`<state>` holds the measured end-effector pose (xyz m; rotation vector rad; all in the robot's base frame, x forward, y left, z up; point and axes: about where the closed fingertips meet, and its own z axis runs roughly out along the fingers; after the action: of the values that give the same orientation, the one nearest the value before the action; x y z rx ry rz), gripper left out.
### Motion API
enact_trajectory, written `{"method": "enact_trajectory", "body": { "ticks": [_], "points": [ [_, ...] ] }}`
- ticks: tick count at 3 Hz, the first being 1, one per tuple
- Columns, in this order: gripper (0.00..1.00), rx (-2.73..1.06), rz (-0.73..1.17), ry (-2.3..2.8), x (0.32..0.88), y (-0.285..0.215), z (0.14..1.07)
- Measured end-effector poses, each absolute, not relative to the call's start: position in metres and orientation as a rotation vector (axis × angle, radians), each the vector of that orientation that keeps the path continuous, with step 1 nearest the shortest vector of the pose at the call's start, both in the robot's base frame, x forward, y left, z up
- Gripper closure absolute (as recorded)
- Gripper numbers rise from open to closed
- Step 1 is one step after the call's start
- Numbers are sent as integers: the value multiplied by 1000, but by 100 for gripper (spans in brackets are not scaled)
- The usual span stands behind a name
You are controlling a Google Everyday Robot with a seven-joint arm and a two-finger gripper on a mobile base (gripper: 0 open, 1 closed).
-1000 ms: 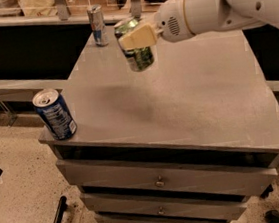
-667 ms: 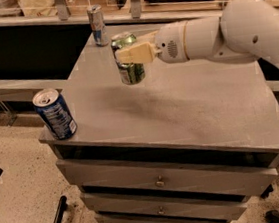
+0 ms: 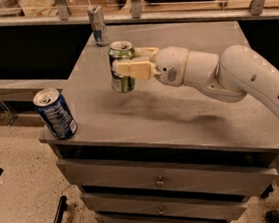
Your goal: Place green can upright
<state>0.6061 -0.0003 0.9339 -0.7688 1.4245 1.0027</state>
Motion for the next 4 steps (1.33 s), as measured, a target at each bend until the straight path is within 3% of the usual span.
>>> {"method": "enact_trajectory", "body": {
  "ticks": [2,3,4],
  "points": [
    [36,-1014,747,1378,589,20,929],
    [13,-1060,756,1454,590,23,908],
    [0,-1026,834,1488,590,24,892]
  ]
}}
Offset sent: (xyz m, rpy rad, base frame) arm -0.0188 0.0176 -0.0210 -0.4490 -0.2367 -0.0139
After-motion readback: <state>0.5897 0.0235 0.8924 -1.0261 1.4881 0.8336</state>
